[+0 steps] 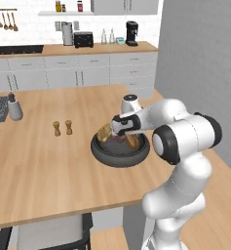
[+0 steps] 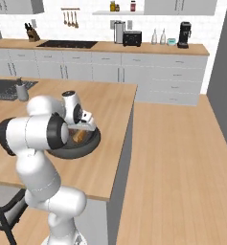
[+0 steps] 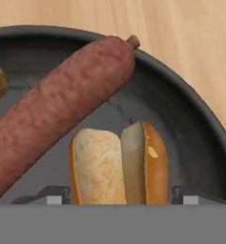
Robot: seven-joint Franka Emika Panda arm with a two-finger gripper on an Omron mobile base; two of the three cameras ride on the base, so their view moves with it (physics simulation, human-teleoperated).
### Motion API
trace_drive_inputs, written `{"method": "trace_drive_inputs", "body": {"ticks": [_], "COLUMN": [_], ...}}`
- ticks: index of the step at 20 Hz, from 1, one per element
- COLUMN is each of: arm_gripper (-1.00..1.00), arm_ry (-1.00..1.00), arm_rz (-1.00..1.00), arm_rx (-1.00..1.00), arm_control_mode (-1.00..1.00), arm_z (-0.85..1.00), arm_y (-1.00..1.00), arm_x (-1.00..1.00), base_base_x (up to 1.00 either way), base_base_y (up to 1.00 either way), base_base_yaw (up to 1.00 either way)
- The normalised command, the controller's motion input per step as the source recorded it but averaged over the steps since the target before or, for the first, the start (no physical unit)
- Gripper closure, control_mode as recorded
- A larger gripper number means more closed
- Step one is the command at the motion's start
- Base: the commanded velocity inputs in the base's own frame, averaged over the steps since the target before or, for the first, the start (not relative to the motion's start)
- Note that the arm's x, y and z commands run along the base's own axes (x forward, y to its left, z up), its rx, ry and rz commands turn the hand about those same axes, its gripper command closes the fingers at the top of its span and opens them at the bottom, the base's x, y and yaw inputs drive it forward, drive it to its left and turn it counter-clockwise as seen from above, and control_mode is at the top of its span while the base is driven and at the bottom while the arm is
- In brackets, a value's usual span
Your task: Place one bun and one sausage from the bowl on each plate.
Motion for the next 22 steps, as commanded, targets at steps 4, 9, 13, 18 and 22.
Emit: {"method": "trace_drive_inputs", "body": {"ticks": [4,9,13,18,22], "arm_gripper": [1.00,1.00,1.00,1.00,1.00], "arm_ry": [0.01,-0.19,-0.21,-0.11,0.00], "arm_rz": [0.00,-0.03,-0.02,0.00,0.00], "arm_rx": [0.02,0.08,0.08,0.02,0.00], "arm_control_mode": [-1.00,-1.00,-1.00,-1.00,-1.00], "arm_z": [-0.81,0.49,1.00,1.00,0.98], "arm_y": [0.00,0.00,0.00,0.07,0.29], "arm_x": [-0.33,-0.69,-0.44,-0.93,-0.99], "base_base_x": [0.00,0.00,0.00,0.00,0.00], "base_base_y": [0.00,0.00,0.00,0.00,0.00], "base_base_yaw": [0.00,0.00,0.00,0.00,0.00]}}
